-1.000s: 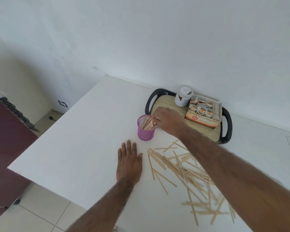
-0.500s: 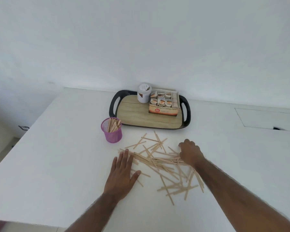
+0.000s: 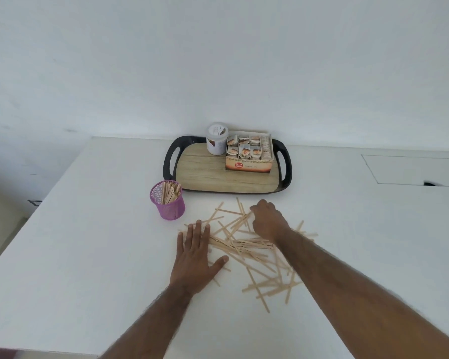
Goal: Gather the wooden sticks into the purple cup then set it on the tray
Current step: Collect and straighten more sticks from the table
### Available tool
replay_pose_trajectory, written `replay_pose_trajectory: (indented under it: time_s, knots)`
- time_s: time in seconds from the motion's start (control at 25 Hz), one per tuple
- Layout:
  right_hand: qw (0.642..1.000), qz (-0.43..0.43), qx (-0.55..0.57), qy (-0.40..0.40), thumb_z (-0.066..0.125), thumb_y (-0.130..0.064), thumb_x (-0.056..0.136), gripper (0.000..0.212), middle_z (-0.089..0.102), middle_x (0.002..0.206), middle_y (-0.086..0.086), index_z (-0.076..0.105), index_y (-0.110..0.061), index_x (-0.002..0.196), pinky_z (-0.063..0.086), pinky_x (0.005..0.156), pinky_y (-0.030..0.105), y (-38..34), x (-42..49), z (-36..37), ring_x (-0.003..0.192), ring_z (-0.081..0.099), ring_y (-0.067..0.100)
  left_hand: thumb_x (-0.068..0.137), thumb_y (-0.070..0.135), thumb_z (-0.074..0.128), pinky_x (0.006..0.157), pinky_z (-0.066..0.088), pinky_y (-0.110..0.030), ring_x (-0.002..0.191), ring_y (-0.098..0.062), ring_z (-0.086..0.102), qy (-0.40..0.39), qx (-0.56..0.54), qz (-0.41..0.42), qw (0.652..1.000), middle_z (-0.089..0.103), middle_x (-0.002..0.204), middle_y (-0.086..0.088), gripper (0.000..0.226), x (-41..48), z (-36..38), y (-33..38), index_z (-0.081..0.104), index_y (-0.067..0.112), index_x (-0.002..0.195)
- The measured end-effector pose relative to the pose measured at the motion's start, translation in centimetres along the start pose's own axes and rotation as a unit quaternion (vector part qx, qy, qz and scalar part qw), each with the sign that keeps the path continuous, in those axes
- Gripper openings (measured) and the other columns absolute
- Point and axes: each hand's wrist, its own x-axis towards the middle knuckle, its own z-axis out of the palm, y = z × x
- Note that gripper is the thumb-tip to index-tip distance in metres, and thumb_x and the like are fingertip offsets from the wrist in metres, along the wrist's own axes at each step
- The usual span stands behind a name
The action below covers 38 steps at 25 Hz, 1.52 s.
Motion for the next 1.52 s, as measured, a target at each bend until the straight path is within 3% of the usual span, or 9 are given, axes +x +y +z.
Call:
replay_pose_trajectory:
  time_s: [0.16,0.36,0.56,0.8,1.0,1.12,1.28,1.44,1.52]
  knots:
    - [0.997,-0.018,-0.054,-0.052,0.048,-0.005,0.089,0.045,0.040,0.138,0.014,0.048,-0.009,0.134,0.043,0.098,0.050,-1.6,1.4,0.2,0.124,0.041,0.034,0.089,0.085,0.014,0.127,-0.004,-0.052,0.156,-0.025,-0.019,-0.023,0.022,-0.004,0.999,-0.014,0.171,-0.004,0.100,0.7,0.1,0.0,-0.006,0.021,0.163]
    - [0.990,-0.109,-0.094,-0.006,0.052,-0.006,0.088,0.063,0.036,0.149,0.012,0.039,-0.017,0.148,0.041,0.105,0.048,-2.7,-1.8,2.6,0.135,0.037,0.032,0.093,0.077,0.015,0.126,-0.010,-0.050,0.155,-0.025,-0.022,-0.038,0.027,-0.011,0.999,-0.015,0.171,-0.006,0.095,1.4,0.4,2.2,-0.005,0.016,0.163]
    - [0.993,-0.120,0.005,-0.012,0.046,-0.004,0.093,0.058,0.047,0.147,0.000,0.047,-0.025,0.147,0.041,0.106,0.041,0.3,-4.2,1.2,0.131,0.046,0.021,0.096,0.075,0.018,0.126,-0.012,-0.044,0.155,-0.020,-0.023,-0.020,-0.044,0.001,0.999,-0.019,0.170,-0.001,0.091,1.5,-0.1,2.6,-0.010,0.019,0.163]
    - [0.983,-0.053,-0.108,-0.142,0.071,-0.045,0.084,0.081,0.040,0.147,0.002,0.035,-0.025,0.153,0.038,0.107,0.046,7.1,-6.9,-1.5,0.134,0.039,0.025,0.084,0.088,0.037,0.125,-0.010,-0.036,0.155,-0.006,-0.019,-0.075,-0.089,0.117,0.986,-0.016,0.168,0.019,0.103,0.5,-1.7,-3.5,-0.008,0.036,0.162]
    - [0.987,-0.074,-0.135,-0.047,0.052,-0.029,0.098,0.033,0.049,0.125,0.004,0.056,-0.019,0.129,0.042,0.098,0.042,5.9,-6.6,0.3,0.118,0.049,0.024,0.091,0.076,0.039,0.127,-0.006,-0.038,0.157,-0.008,-0.007,-0.059,-0.049,0.116,0.990,-0.001,0.168,0.019,0.088,0.6,-1.7,-2.3,0.015,0.032,0.163]
    - [0.987,-0.085,-0.131,-0.034,0.048,-0.025,0.101,0.022,0.053,0.120,0.002,0.058,-0.019,0.119,0.044,0.093,0.041,5.5,-6.5,0.5,0.110,0.052,0.023,0.099,0.060,0.049,0.127,0.005,-0.038,0.157,-0.014,0.011,-0.022,-0.056,0.112,0.992,0.021,0.168,0.010,0.070,0.3,-1.6,-0.3,0.034,0.027,0.158]
    - [0.988,-0.080,-0.125,-0.043,0.046,-0.023,0.101,0.020,0.058,0.116,0.004,0.060,-0.017,0.114,0.047,0.089,0.040,5.1,-5.9,-0.1,0.104,0.057,0.024,0.097,0.051,0.058,0.122,0.022,-0.032,0.150,-0.017,0.032,0.024,-0.071,0.121,0.990,0.040,0.159,0.005,0.061,0.2,-1.6,2.4,0.044,0.025,0.151]
    - [0.991,-0.079,-0.091,-0.057,0.045,-0.024,0.101,0.024,0.059,0.116,0.005,0.062,-0.014,0.115,0.049,0.090,0.041,3.1,-5.4,-0.3,0.108,0.060,0.027,0.095,0.056,0.059,0.121,0.028,-0.037,0.150,-0.020,0.027,0.016,-0.076,0.092,0.993,0.032,0.163,0.000,0.075,0.5,-1.5,3.6,0.032,0.025,0.157]
    - [0.995,-0.064,-0.039,-0.062,0.045,-0.043,0.101,0.039,0.056,0.120,0.005,0.060,-0.014,0.122,0.047,0.094,0.043,2.0,-5.3,-0.3,0.114,0.056,0.027,0.092,0.061,0.058,0.124,0.024,-0.041,0.153,-0.022,0.022,0.026,-0.067,0.085,0.994,0.026,0.166,-0.002,0.082,0.7,-1.5,3.6,0.027,0.023,0.159]
